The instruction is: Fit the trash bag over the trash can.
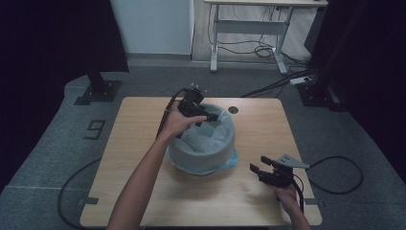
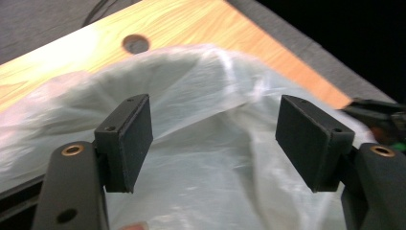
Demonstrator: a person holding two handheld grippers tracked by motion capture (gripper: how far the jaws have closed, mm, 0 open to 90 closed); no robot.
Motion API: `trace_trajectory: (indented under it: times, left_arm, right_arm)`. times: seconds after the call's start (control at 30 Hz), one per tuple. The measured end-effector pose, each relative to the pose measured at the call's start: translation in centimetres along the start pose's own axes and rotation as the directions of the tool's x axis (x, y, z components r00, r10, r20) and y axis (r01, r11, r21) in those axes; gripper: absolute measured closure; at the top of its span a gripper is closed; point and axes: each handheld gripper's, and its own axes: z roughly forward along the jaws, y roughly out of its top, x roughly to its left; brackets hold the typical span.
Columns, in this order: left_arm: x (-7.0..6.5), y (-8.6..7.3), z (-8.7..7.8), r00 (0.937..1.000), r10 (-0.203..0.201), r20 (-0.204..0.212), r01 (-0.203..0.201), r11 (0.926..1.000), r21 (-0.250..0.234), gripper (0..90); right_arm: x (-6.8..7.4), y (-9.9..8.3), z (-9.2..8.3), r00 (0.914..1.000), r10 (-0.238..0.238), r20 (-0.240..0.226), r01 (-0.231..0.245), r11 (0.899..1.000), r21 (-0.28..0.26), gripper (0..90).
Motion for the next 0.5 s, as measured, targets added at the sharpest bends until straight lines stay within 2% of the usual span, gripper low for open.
trace_trajectory:
  times: [0.23,0.33,0.5]
  left_arm:
    - [-1.7,0.5,0.7,0.9989,0.037,0.029,-0.037,0.9992,0.015,28.3]
    - [-2.3,0.7,2.0,0.9985,0.053,0.015,-0.054,0.9963,0.066,29.8]
    - [-2.2,0.7,3.1,0.9989,0.047,0.003,-0.047,0.9924,0.113,32.1]
  right_arm:
    - [0.2,-0.1,0.3,0.9998,-0.007,-0.018,0.008,1.0,0.023,31.5]
    - [0.2,-0.1,0.3,0.9998,-0.004,-0.02,0.005,1.0,0.028,31.2]
    - [0.2,-0.1,0.3,0.9998,-0.008,-0.019,0.008,1.0,0.028,31.2]
